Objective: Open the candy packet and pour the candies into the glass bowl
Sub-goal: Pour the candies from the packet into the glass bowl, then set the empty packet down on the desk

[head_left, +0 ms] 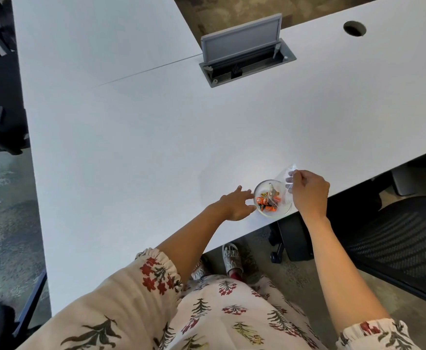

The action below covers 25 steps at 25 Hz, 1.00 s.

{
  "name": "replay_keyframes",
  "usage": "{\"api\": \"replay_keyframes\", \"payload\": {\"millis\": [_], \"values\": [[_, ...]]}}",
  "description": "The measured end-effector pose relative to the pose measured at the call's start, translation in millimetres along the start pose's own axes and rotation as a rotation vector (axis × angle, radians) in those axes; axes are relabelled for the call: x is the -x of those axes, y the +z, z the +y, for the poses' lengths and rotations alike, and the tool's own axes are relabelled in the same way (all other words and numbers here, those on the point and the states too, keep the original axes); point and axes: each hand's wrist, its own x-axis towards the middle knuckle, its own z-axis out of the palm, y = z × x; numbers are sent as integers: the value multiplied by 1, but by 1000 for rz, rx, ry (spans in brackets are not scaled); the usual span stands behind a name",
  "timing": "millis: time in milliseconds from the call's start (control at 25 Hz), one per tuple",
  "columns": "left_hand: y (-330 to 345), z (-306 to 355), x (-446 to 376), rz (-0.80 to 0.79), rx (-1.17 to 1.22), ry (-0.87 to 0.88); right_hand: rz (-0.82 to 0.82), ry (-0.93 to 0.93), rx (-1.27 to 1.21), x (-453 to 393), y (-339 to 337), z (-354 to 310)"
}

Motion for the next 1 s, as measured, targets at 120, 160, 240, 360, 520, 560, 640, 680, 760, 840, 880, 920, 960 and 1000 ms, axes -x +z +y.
{"api": "replay_keyframes", "payload": {"millis": [120, 160, 240, 360, 520, 560, 640, 680, 760, 840, 880, 920, 960, 1000], "values": [[-3, -5, 3, 137, 204, -29, 46, -7, -132, -1, 0, -13], [-5, -7, 4, 201, 292, -53, 63, 3, -200, -1, 1, -18], [-9, -12, 5, 289, 550, -119, 81, 90, -397, 1, 5, -30], [-17, -20, 11, 315, 1116, -216, 60, 232, -607, 4, 20, -46], [-24, -32, 22, 384, 1659, -244, 6, 408, -865, 14, 50, -61], [-24, -34, 24, 390, 1719, -235, 3, 448, -899, 18, 58, -63], [-23, -40, 29, 418, 1777, -216, -40, 491, -904, 26, 74, -67], [-23, -42, 31, 451, 1795, -215, -77, 500, -897, 30, 81, -68], [-24, -50, 37, 543, 1832, -234, -165, 516, -884, 37, 93, -71], [-24, -59, 45, 610, 1868, -251, -250, 520, -866, 42, 102, -75], [-24, -63, 49, 621, 1889, -248, -289, 514, -848, 44, 106, -77], [-23, -68, 54, 624, 1908, -242, -325, 501, -822, 46, 109, -78], [-22, -73, 58, 623, 1918, -237, -354, 483, -787, 48, 113, -80], [-21, -78, 63, 630, 1921, -235, -376, 464, -747, 50, 116, -82]]}}
